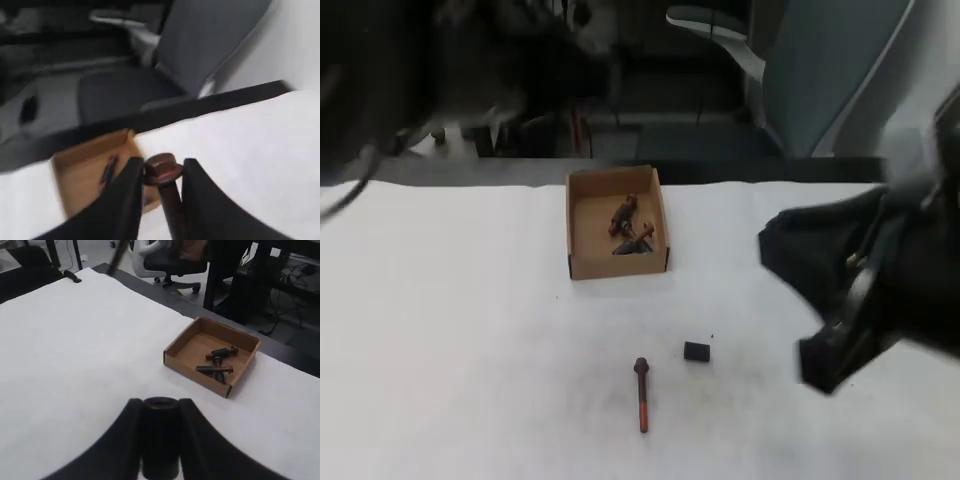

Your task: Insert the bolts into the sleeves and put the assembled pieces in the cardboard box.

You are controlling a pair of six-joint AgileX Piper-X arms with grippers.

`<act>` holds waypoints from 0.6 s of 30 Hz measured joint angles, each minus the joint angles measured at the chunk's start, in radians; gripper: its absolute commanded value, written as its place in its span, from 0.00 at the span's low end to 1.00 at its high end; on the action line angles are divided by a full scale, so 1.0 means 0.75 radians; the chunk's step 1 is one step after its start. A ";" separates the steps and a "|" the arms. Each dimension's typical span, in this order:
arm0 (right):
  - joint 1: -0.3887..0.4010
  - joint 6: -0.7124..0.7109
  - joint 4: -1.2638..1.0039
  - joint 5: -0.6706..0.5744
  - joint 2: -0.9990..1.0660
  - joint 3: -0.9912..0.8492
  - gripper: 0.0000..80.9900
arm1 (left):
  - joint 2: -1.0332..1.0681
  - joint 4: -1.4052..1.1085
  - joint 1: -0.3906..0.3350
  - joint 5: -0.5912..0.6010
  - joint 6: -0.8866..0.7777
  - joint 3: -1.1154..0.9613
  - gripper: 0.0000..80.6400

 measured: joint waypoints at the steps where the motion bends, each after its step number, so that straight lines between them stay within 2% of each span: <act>1: 0.033 0.027 -0.084 0.058 0.019 0.039 0.01 | -0.082 -0.102 -0.004 0.048 0.003 0.075 0.02; 5: 0.153 0.060 -0.364 0.253 0.162 0.146 0.01 | -0.308 -0.472 -0.004 0.204 0.017 0.369 0.02; 10: 0.256 0.003 -0.601 0.466 0.422 0.178 0.01 | -0.366 -0.551 -0.004 0.381 0.017 0.529 0.02; 13: 0.269 -0.053 -0.792 0.578 0.546 0.178 0.01 | -0.365 -0.550 -0.010 0.430 0.017 0.553 0.02; 18: 0.273 -0.142 -1.089 0.608 0.700 0.193 0.01 | -0.359 -0.568 -0.010 0.468 0.017 0.552 0.02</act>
